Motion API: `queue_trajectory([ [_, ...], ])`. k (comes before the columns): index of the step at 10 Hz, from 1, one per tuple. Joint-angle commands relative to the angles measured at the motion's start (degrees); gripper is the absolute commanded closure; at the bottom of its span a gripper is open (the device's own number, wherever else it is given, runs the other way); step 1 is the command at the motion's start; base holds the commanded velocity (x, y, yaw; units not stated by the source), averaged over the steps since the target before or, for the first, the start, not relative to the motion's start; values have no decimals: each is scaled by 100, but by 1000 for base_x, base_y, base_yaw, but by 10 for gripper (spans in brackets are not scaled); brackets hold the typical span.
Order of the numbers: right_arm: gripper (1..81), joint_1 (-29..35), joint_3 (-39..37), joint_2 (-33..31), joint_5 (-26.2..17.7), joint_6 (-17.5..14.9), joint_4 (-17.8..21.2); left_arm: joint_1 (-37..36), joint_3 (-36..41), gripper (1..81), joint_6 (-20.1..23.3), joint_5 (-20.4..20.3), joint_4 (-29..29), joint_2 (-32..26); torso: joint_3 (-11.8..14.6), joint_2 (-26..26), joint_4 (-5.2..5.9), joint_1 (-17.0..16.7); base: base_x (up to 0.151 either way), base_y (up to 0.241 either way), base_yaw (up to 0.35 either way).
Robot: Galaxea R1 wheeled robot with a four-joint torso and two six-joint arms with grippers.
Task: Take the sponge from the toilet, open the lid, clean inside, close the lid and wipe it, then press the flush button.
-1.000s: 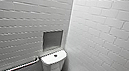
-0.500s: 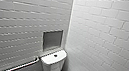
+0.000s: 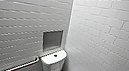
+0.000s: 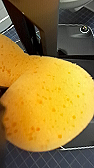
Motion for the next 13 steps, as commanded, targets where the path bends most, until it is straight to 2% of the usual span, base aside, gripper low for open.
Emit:
queue_trajectory([
  [1, 811, 108, 262, -132, -299, -9, 36, -242, 219, 10, 40, 334, 36, -138, 0, 0, 0, 0, 0, 0, 0],
  [3, 811, 108, 1110, -551, -281, -17, 19, -224, 726, 10, 110, 99, 36, -418, 0, 0, 0, 0, 0, 0, 0],
  [6, 811, 108, 2132, -1054, -202, -18, 27, -224, 1342, 10, 111, 1, 18, -743, 0, 0, 0, 0, 0, 0, 0],
  [7, 811, 116, 2222, -1081, -202, -26, 36, -224, 1537, 10, 110, -211, 1, -867, 0, 0, 0, 0, 0, 0, 0],
  [9, 811, 135, 2222, -1107, -211, -26, 53, -224, 1845, 10, 110, -246, 18, -1061, 0, 0, 0, 0, 0, 0, 0],
  [13, 811, 116, 2178, -1098, -202, -17, 71, -224, 1854, 10, 110, -245, 45, -1078, 0, 0, 0, 0, 0, 0, 0],
])
